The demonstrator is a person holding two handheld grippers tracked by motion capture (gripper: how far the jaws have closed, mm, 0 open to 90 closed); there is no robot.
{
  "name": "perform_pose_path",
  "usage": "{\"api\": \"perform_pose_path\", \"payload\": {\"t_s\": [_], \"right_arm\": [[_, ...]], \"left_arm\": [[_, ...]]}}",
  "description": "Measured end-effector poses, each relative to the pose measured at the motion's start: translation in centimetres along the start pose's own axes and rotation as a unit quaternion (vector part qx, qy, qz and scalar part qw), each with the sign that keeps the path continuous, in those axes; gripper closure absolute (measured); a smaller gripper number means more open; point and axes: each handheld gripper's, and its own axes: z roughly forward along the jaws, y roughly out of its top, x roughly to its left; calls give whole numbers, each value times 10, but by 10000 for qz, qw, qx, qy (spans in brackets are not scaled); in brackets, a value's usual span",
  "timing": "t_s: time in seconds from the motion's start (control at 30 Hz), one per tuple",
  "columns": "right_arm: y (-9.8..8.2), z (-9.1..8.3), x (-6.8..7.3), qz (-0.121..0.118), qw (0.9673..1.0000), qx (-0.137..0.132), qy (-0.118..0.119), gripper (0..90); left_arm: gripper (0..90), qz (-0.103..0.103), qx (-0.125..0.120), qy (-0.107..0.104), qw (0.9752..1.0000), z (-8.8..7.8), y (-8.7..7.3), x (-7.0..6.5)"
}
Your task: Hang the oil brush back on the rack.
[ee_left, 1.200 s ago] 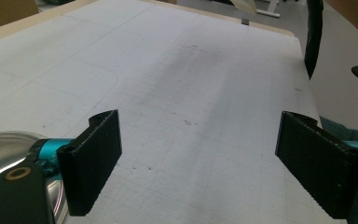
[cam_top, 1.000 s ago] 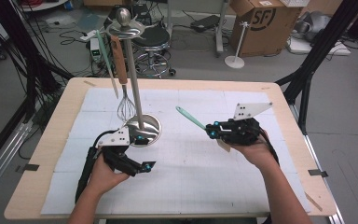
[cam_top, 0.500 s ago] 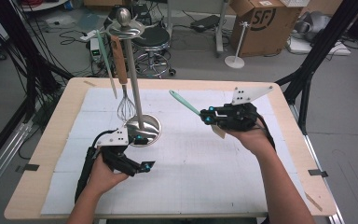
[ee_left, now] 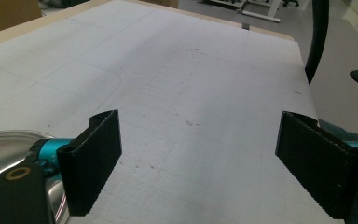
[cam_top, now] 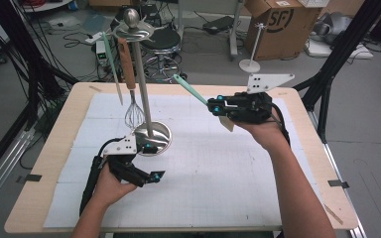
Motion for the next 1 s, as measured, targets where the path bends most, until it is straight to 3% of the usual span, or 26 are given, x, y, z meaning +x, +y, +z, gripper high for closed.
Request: {"api": "perform_pose_path", "payload": {"t_s": [0.5, 1.0], "right_arm": [[34, 12, -6, -187, 9992, -347, 58, 827], [57, 18, -13, -310, 9988, -342, 169, 827]], "left_arm": [[150, 6, -20, -7, 10000, 0, 0, 0], [150, -1, -33, -8, 10000, 0, 0, 0]]}}
